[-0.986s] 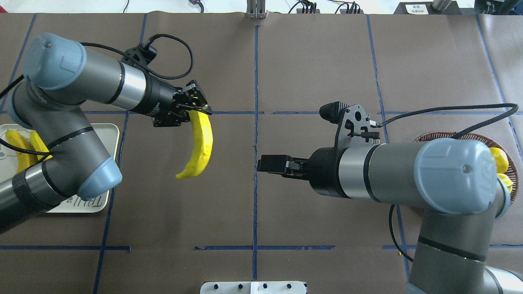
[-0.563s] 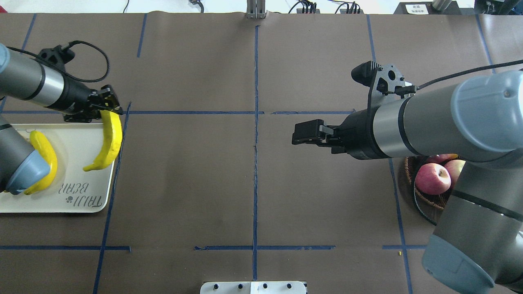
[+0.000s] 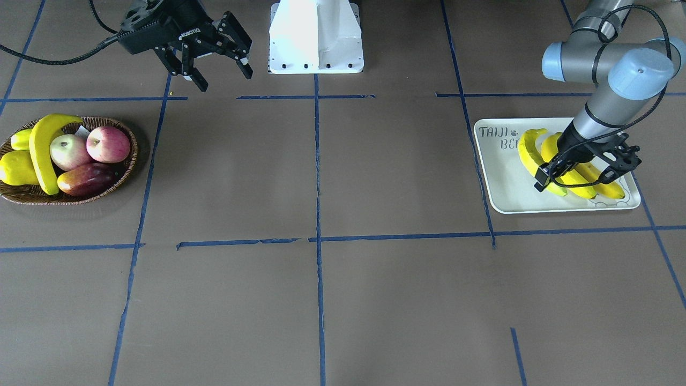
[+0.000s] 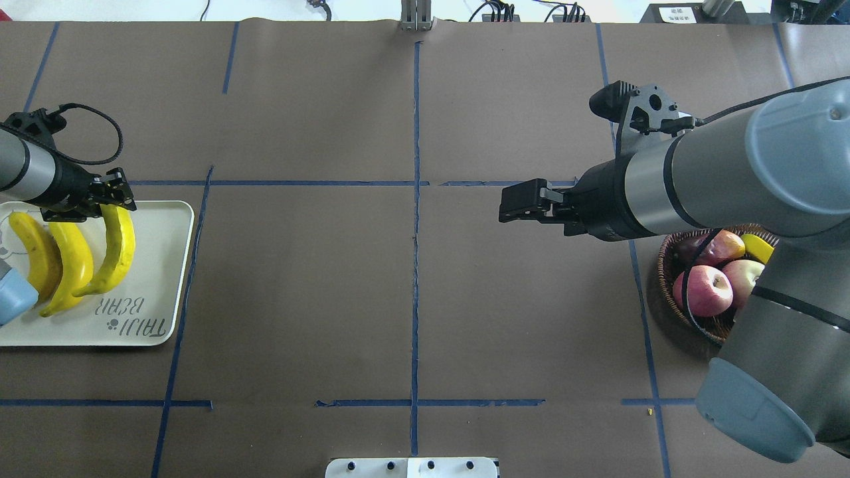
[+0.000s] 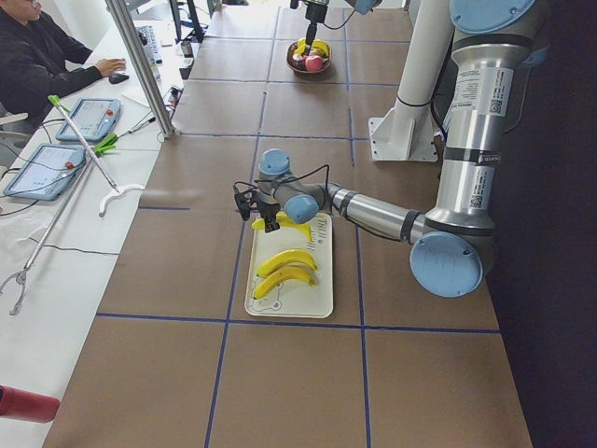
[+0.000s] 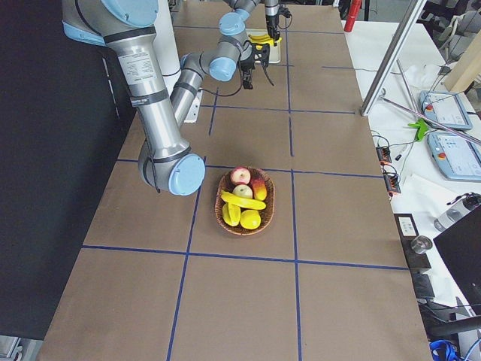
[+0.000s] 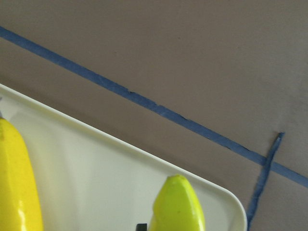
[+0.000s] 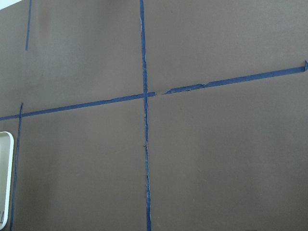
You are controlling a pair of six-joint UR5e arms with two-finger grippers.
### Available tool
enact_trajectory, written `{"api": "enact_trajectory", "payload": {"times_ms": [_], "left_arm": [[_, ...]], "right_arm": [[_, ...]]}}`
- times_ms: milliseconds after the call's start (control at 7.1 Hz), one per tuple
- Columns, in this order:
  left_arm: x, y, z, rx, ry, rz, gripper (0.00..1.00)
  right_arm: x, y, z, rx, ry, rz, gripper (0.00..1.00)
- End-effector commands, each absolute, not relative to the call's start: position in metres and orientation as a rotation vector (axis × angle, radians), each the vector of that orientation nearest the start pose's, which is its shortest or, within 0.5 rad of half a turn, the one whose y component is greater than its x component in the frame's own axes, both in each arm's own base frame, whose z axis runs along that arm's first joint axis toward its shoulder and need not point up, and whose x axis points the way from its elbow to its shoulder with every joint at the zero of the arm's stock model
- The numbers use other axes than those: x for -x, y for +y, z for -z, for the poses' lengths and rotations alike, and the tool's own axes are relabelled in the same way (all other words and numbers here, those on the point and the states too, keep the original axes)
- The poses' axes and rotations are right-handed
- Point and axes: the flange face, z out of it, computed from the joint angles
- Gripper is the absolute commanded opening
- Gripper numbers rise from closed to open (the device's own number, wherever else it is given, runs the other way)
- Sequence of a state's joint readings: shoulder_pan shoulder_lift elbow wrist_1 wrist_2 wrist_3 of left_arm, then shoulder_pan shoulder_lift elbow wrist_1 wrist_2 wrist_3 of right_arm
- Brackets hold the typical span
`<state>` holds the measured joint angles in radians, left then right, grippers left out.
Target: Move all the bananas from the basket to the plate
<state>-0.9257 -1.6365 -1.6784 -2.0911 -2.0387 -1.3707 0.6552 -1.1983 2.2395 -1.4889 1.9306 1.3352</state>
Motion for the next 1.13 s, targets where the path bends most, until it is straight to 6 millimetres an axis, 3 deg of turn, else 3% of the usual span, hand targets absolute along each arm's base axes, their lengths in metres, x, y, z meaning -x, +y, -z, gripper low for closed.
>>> {"api": "enact_trajectory", "payload": {"times_ms": [0,141,282,563,704,986], "left_arm": [[-0.255,-0.486,-0.541,0.016,0.791,0.535,0.00],[-0.255,-0.486,-0.541,0.011,0.789,0.533,0.99],[-0.255,-0.487,-0.540,-0.005,0.798,0.528,1.00],[-0.246,-0.476,-0.539,-0.040,0.838,0.490,1.00],[-0.243,-0.473,-0.511,-0.064,0.883,0.470,1.00],[-0.240,-0.460,-0.441,-0.091,1.004,0.415,1.00]], "right_arm": [[0.318,-0.373,-0.174,-0.188,-1.129,-0.173,1.00],[0.316,-0.376,-0.178,-0.189,-1.120,-0.181,1.00],[0.311,-0.379,-0.188,-0.198,-1.100,-0.174,1.00],[0.285,-0.389,-0.238,-0.213,-1.007,-0.112,1.00],[0.264,-0.395,-0.267,-0.211,-0.961,-0.074,1.00],[0.213,-0.386,-0.352,-0.207,-0.888,-0.022,1.00]]}}
